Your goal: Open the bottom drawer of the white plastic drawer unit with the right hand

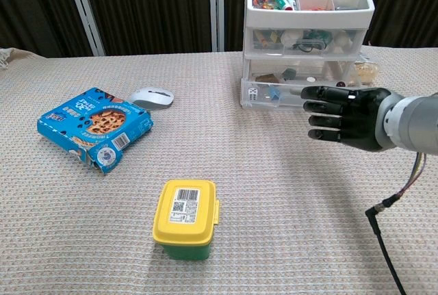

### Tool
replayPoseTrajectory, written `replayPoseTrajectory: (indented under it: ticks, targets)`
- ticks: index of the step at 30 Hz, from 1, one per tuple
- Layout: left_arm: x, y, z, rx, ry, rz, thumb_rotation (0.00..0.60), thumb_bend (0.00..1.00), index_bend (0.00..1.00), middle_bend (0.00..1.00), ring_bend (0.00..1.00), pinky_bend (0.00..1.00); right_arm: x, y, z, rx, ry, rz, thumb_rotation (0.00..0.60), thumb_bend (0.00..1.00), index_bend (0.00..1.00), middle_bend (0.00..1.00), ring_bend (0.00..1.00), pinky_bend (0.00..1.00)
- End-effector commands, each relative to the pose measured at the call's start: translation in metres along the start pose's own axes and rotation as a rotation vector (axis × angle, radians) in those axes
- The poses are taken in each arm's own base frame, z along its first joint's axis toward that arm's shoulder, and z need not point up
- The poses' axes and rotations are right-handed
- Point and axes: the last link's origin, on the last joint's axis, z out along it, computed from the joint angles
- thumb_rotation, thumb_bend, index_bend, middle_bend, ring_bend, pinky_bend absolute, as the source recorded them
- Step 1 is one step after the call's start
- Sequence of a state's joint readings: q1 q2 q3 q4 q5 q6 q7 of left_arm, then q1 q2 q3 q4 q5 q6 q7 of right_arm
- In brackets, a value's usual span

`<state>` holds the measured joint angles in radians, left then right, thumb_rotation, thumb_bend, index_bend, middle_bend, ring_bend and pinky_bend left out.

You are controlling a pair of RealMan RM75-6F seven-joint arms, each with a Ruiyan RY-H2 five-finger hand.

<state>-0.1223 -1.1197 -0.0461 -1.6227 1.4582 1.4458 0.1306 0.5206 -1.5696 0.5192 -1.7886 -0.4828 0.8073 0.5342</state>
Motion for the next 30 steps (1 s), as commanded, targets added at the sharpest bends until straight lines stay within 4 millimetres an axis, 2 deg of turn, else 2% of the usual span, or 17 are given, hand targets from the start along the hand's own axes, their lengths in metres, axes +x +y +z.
replayPoseTrajectory:
  ticks: [1,6,9,10,12,15,19,24,30]
  targets:
    - [0.000,0.000,0.000,-0.001,0.000,-0.001,0.600,0.32,0.00,0.00,0.00,0.00,0.006,-0.008,-0.019,0.134,0.046,-0.171,0.600,0.42,0.29,0.83,0.86,0.73]
    - [0.000,0.000,0.000,-0.005,-0.001,-0.004,0.600,0.32,0.00,0.00,0.00,0.00,0.012,-0.013,-0.027,0.191,0.098,-0.313,0.600,0.31,0.25,0.82,0.86,0.72]
    - [0.000,0.000,-0.001,-0.007,-0.001,-0.004,0.600,0.32,0.00,0.00,0.00,0.00,0.023,-0.019,-0.034,0.185,0.137,-0.473,0.600,0.29,0.25,0.82,0.86,0.72]
    - [0.000,0.000,-0.001,-0.006,-0.001,-0.004,0.600,0.32,0.00,0.00,0.00,0.00,0.033,-0.024,-0.038,0.165,0.150,-0.598,0.600,0.28,0.25,0.82,0.86,0.72]
    - [0.000,0.000,-0.001,-0.005,0.000,-0.002,0.600,0.32,0.00,0.00,0.00,0.00,0.044,-0.034,-0.045,0.129,0.158,-0.735,0.600,0.26,0.24,0.82,0.86,0.72]
    - [0.000,0.000,0.000,-0.003,0.000,0.001,0.600,0.32,0.00,0.00,0.00,0.00,0.054,-0.050,-0.057,0.129,0.193,-0.888,0.600,0.24,0.23,0.82,0.86,0.72]
    - [0.000,0.001,0.000,0.000,0.001,0.003,0.600,0.32,0.00,0.00,0.00,0.00,0.065,-0.061,-0.072,0.143,0.227,-1.034,0.600,0.24,0.21,0.82,0.86,0.72]
    - [0.000,0.001,0.000,0.002,0.004,0.009,0.600,0.32,0.00,0.00,0.00,0.00,0.080,-0.055,-0.090,0.149,0.261,-1.223,0.600,0.24,0.18,0.82,0.86,0.72]
    - [0.000,0.002,0.000,0.004,0.004,0.008,0.600,0.32,0.00,0.00,0.00,0.00,0.081,-0.049,-0.086,0.208,0.296,-1.299,0.600,0.30,0.19,0.84,0.87,0.72]
